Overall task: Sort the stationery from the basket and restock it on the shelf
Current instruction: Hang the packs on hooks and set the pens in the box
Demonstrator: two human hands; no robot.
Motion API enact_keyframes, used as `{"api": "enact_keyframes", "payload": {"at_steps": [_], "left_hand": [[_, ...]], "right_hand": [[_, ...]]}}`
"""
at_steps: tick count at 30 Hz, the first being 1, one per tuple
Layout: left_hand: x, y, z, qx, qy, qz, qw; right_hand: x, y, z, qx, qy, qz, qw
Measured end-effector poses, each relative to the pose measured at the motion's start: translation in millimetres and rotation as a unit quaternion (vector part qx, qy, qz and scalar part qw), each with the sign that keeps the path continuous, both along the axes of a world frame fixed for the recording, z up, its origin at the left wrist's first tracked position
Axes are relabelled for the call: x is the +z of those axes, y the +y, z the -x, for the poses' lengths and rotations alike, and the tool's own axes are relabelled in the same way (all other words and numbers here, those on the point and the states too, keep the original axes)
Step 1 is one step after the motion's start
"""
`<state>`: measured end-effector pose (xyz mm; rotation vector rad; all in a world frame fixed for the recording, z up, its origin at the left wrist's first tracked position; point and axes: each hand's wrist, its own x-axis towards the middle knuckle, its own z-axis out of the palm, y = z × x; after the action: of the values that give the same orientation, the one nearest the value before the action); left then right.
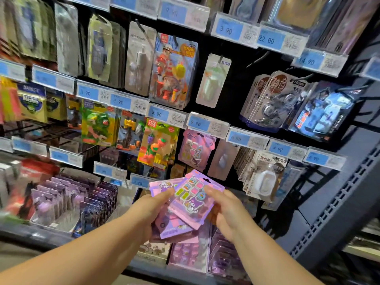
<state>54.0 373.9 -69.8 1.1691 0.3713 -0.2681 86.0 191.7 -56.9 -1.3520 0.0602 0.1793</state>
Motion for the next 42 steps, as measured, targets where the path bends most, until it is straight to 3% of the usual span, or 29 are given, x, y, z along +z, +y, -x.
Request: {"api": "enact_keyframes", "payload": {"at_steps": [5, 12, 16, 20, 25, 42], "left_hand": [[4.5, 0.7, 2.8, -0.006, -0.018, 0.036, 0.999], [11.8, 0.1, 6.5, -0.026, -0.060, 0.045, 0.997], [21.3, -1.4, 14.2, -0.013, -0.081, 0.061, 0.995], [20.9, 1.8, 12.8, 0.000, -0.083, 0.082, 0.993], [22.0, 7.0, 12.3, 0.016, -0.093, 0.061, 0.994], [2.2, 51.5, -14.8, 0.055, -0.085, 0.069, 0.993]], "right_hand": [[-7.1, 9.5, 3.6, 0.003, -0.027, 0.041, 0.999], [-4.2, 11.4, -2.7, -0.048, -0.084, 0.025, 0.995], [-2.2, 19.5, 2.7, 0.024, -0.116, 0.090, 0.989], [-2.5, 19.4, -2.1, 0.050, -0.128, 0.086, 0.987], [6.0, 11.7, -16.0, 0.019, -0.154, 0.034, 0.987], [2.2, 30.5, -62.5, -0.091, -0.173, 0.057, 0.979]]}}
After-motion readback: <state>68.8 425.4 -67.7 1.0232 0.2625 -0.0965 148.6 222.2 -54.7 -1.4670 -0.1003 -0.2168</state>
